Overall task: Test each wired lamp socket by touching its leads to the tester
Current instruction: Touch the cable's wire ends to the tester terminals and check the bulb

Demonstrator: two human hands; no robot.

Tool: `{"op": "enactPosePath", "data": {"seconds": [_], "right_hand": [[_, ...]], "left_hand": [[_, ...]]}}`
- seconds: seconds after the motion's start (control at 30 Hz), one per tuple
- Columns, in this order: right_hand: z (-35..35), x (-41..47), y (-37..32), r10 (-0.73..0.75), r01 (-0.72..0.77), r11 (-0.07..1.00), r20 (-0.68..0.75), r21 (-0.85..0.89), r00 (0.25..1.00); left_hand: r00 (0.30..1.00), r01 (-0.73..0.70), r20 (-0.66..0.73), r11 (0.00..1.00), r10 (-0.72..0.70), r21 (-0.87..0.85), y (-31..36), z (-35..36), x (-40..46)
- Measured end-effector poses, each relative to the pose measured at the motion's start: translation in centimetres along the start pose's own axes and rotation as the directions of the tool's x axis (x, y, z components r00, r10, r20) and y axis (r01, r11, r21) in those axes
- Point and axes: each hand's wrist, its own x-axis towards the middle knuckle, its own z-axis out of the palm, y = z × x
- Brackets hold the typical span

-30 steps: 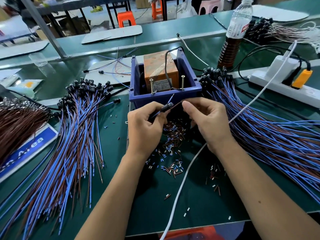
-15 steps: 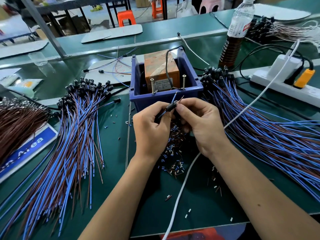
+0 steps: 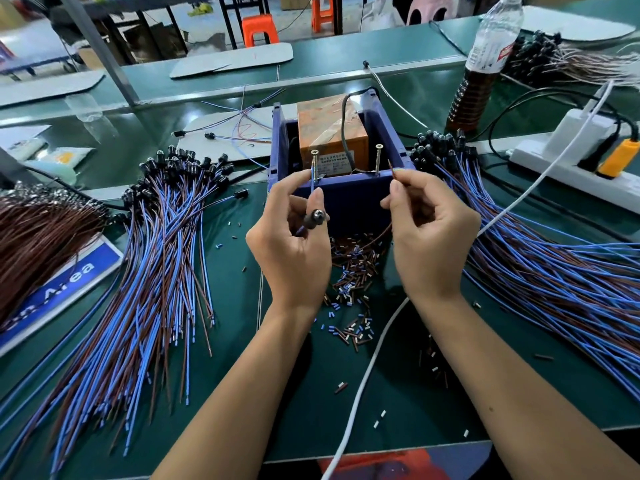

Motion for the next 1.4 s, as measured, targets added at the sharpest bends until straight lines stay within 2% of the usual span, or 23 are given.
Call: {"op": "enactPosePath", "data": {"seconds": [0.13, 0.37, 0.67, 0.97, 1.17, 1.3, 1.4], "right_hand": [[0.3, 0.6, 0.1, -0.066, 0.064, 0.994, -0.019, -0.085, 0.998], [0.1, 0.8, -0.1, -0.142, 0.146, 0.984, 0.041, -0.101, 0.989], [-0.1, 0.8, -0.2, -0.146, 0.150, 0.983, 0.052, -0.104, 0.988], [-0.1, 0.8, -0.2, -0.159, 0.166, 0.979, 0.066, -0.118, 0.985], [-0.5, 0.6, -0.1, -0.096, 0.099, 0.993, 0.047, -0.067, 0.994], [-1.4, 0.3, -0.2, -0.036, 0.036, 0.999, 0.009, 0.019, 0.999], [-2.7, 0.3, -0.5, 0.053, -0.049, 0.996, -0.050, 0.079, 0.997]], "left_hand": [[0.999, 0.016, -0.030, 1.000, -0.015, 0.016, 0.0, -0.1, 0.0], [0.999, 0.035, 0.001, 0.999, -0.035, 0.033, 0.1, 0.1, -0.2], [0.998, 0.050, -0.054, 0.993, -0.045, 0.104, -0.3, 0.2, 0.0], [0.998, 0.043, -0.057, 0.994, -0.038, 0.097, -0.2, 0.1, 0.2], [0.998, 0.000, -0.064, 0.999, 0.004, 0.052, 0.1, -0.1, -0.1], [0.997, 0.009, -0.076, 0.999, -0.013, -0.041, 1.8, 0.8, -0.1], [1.000, 0.001, -0.026, 0.991, -0.004, -0.137, 4.9, 2.8, 0.0]]}}
